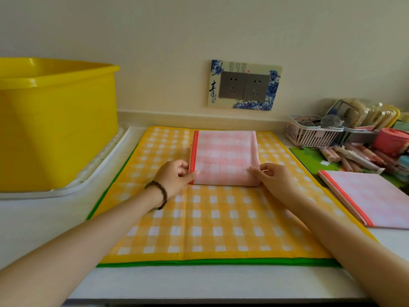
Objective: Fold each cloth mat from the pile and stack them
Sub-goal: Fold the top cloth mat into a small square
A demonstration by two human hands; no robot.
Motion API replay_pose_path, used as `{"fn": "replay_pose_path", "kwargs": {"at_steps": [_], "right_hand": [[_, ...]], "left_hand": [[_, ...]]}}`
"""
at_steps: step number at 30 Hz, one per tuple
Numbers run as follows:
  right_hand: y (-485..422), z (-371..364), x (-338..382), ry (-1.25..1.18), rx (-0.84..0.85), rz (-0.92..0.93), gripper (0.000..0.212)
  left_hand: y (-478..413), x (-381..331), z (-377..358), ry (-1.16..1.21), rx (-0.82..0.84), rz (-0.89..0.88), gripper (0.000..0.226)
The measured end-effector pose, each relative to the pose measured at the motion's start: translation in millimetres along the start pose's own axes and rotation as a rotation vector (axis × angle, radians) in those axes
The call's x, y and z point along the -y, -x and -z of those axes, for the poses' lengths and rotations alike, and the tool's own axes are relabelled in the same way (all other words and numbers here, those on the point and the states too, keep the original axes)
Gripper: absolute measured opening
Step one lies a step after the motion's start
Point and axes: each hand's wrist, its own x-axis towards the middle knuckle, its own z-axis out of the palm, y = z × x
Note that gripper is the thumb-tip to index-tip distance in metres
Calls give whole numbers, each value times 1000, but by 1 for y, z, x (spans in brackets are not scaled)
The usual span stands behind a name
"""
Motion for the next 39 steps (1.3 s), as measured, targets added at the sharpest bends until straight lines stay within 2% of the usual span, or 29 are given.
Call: {"fn": "replay_pose_path", "kwargs": {"at_steps": [8,11,13,16,18,23,26,27,29,32,35,39], "right_hand": [[-17,-8,6,152,-45,-85,20],[-22,-10,6,181,-35,-113,24],[-24,-12,7,190,-31,-113,26],[-25,-14,7,199,-42,-98,26],[-23,-16,7,244,-66,-64,23],[-18,-22,6,349,-146,6,27],[-9,-25,8,543,-186,214,38],[-4,-28,13,601,-148,313,40],[9,-36,26,662,49,438,42],[30,-50,36,668,340,409,48],[44,-57,38,682,443,353,51],[45,-57,32,776,490,368,58]], "left_hand": [[-13,-8,-4,-57,-84,186,47],[-11,-10,-6,-162,-114,145,49],[-8,-10,-6,-267,-112,53,45],[-3,-10,-3,-409,-8,-223,32],[5,-11,1,-491,110,-332,31],[20,-9,6,-631,345,-335,44],[23,-11,6,-676,391,-325,47],[23,-11,7,-681,394,-326,46],[21,-13,8,-685,395,-335,45],[18,-13,10,-699,399,-352,45],[17,-11,8,-720,429,-378,48],[16,-7,8,-721,430,-412,50]]}}
